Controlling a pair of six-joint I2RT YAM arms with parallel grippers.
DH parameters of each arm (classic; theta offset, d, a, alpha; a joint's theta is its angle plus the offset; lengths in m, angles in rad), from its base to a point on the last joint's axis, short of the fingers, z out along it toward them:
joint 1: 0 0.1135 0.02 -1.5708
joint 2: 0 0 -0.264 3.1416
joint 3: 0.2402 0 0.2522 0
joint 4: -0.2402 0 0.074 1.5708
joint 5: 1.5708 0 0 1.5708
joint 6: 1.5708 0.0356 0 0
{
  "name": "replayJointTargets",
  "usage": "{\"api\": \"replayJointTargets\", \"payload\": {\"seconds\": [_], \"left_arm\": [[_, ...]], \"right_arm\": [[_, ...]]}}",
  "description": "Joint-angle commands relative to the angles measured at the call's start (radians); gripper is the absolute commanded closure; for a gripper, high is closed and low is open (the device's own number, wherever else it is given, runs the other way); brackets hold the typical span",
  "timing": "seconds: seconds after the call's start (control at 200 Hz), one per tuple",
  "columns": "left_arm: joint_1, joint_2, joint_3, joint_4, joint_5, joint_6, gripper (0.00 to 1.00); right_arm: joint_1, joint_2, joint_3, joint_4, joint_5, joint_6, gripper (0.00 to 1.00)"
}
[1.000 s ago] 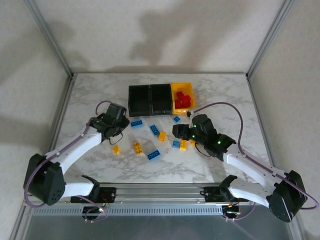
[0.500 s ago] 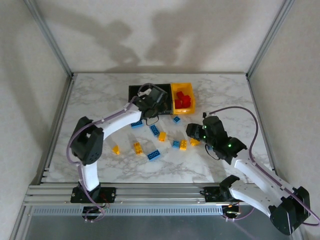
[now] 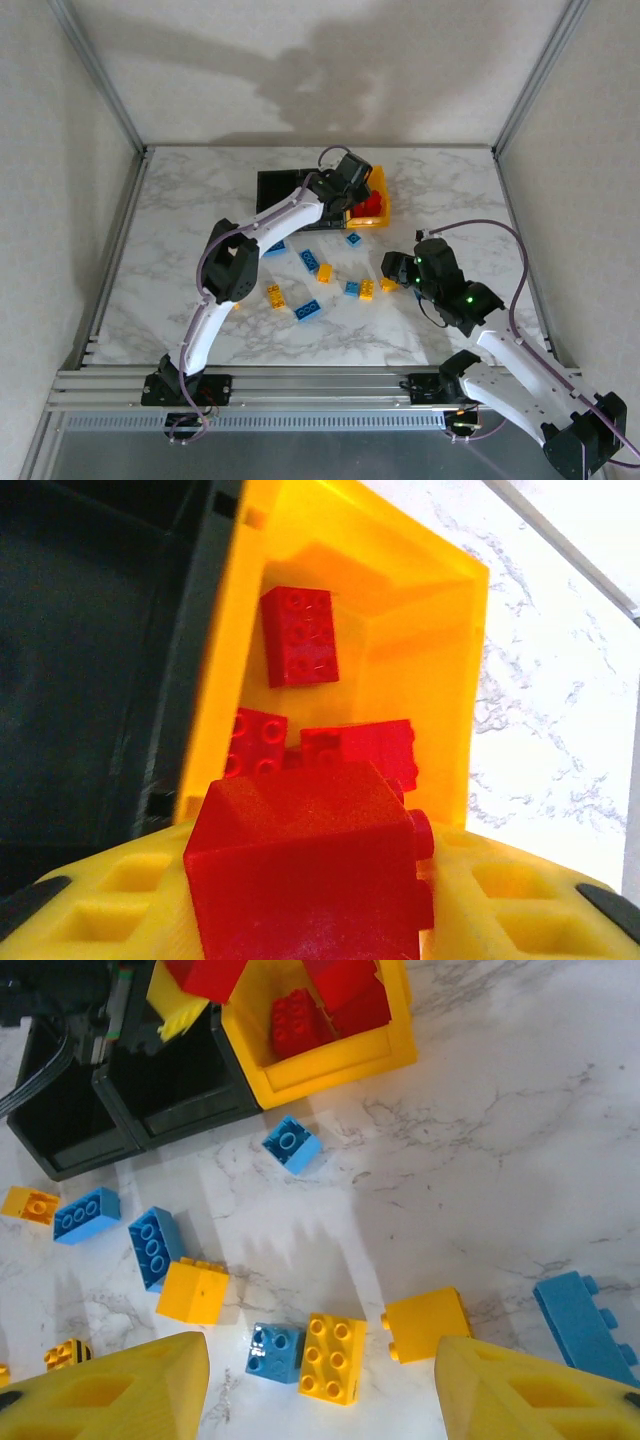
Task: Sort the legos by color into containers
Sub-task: Place the lego in the container.
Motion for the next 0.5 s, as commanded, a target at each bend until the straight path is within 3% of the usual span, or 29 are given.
{"api": "replayJointTargets", "payload": {"seconds": [0.0,0.3,0.496], "left_arm": [[0.009,0.056,0.111,-0.051,0.025,0.039,0.56],[0.037,0.111,0.16,-0.023,0.037,0.043,0.53],[0.049,0.137,0.208,-0.029,0.074,0.046,0.42]], "right_arm": [[-0.006,-0.021,-0.01,-0.033,0.033,0.009,0.38],[-0.01,-0.041,0.001,-0.057,0.043,0.016,0.38],[-0.01,-0.058,0.006,-0.076,0.047,0.026,0.38]]}}
